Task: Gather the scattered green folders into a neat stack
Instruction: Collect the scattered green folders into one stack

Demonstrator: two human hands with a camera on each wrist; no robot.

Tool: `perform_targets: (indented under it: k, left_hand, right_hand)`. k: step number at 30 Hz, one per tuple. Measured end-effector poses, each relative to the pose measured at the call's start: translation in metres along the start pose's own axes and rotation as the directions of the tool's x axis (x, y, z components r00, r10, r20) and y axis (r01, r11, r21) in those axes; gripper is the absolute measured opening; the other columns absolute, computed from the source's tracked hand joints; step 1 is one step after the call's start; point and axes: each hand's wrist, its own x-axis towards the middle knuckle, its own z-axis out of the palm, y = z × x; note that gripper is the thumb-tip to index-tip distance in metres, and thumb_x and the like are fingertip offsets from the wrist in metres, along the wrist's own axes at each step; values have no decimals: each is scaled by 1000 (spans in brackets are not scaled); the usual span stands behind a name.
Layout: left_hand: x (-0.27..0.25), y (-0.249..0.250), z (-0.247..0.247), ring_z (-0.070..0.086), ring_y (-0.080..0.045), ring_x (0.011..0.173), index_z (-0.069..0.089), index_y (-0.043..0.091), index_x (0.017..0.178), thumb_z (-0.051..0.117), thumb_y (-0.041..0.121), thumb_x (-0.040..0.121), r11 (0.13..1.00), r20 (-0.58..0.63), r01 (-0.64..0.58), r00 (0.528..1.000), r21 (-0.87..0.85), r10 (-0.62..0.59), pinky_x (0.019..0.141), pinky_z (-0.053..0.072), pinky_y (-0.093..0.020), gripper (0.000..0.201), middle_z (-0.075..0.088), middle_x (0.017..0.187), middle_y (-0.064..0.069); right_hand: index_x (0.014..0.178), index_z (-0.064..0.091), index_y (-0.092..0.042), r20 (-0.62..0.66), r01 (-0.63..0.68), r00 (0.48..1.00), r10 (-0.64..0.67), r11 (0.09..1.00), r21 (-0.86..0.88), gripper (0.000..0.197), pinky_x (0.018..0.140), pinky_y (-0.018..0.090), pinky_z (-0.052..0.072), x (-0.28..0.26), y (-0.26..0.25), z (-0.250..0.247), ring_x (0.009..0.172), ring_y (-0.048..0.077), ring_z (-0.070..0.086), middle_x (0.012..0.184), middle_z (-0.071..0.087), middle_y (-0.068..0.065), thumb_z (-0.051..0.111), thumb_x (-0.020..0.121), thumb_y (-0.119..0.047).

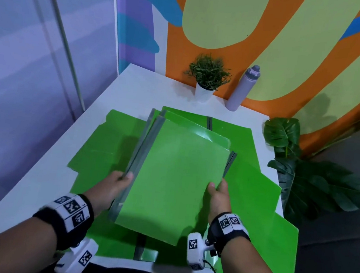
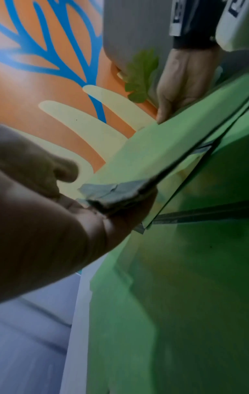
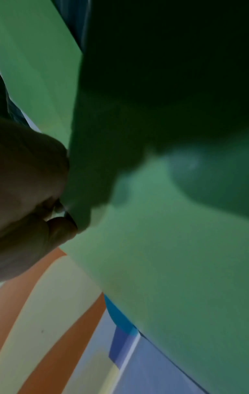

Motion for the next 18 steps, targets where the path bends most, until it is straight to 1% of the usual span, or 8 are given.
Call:
perform_targets:
  k: [3, 5, 6, 8, 10, 11, 14, 18]
  left_hand:
    - [2, -1, -6, 55, -21, 100, 43, 19, 124, 57, 21, 91, 994, -109, -24, 993, 107, 36, 89, 44, -40, 35, 56, 107, -5]
    - [3, -4, -14, 56, -21, 98, 44, 21, 121, 57, 17, 91, 996, -175, -16, 984, 88, 31, 88, 44, -41, 33, 57, 106, -5]
    - [3, -4, -17, 56, -23, 98, 44, 21, 120, 57, 16, 91, 997, -211, -12, 977, 73, 27, 88, 45, -43, 32, 57, 106, -6]
    - [4, -6, -24, 57, -27, 98, 45, 20, 118, 57, 17, 91, 999, -279, 0, 960, 51, 14, 90, 48, -47, 30, 57, 105, -8]
    - [5, -8, -31, 57, -30, 97, 46, 18, 113, 58, 17, 91, 999, -320, 21, 947, 29, -10, 91, 48, -51, 26, 57, 100, -10]
    - [6, -10, -34, 57, -31, 96, 46, 17, 112, 59, 17, 90, 999, -322, 33, 946, 8, -29, 93, 47, -53, 25, 56, 99, -10]
    - [8, -13, -39, 56, -28, 97, 46, 15, 117, 59, 15, 89, 997, -312, 55, 948, -52, -68, 97, 45, -54, 31, 56, 103, -10]
    - [11, -15, -38, 54, -28, 100, 45, 17, 116, 58, 12, 90, 994, -292, 51, 953, -99, -78, 100, 42, -55, 30, 55, 106, -11]
  right_hand:
    - [145, 24, -36, 110, 107, 989, -100, 993, -58, 59, 108, 48, 30, 4, -2, 10, 134, 27, 35, 148, 34, 11, 47, 95, -13]
    - [144, 26, -35, 185, 178, 974, -129, 945, -274, 58, 107, 45, 35, 12, 5, 11, 132, 26, 38, 148, 37, 7, 49, 94, -16]
    - [144, 26, -34, 203, 209, 970, -131, 875, -436, 59, 108, 47, 35, 16, 11, 9, 134, 26, 36, 150, 34, 6, 51, 92, -19]
    - [145, 18, -37, 189, 201, 978, -87, 625, -754, 72, 110, 55, 28, 26, 30, 2, 140, 31, 24, 155, 21, 8, 59, 87, -28]
    - [146, 7, -42, 163, 171, 985, -54, 354, -920, 85, 111, 63, 14, 31, 47, -7, 143, 38, 8, 158, 4, 7, 63, 82, -36]
    - [145, 3, -44, 148, 158, 987, -54, 274, -949, 88, 109, 66, 8, 32, 53, -10, 142, 41, 2, 159, -4, 7, 63, 81, -39]
    - [142, 0, -51, 111, 121, 992, -55, 238, -964, 89, 104, 72, 7, 37, 58, -15, 140, 47, -3, 157, -14, 8, 63, 80, -43]
    - [137, -3, -60, 198, 200, 980, -37, 263, -944, 83, 96, 66, 38, 46, 64, -19, 138, 52, 7, 157, -14, 11, 49, 90, -15]
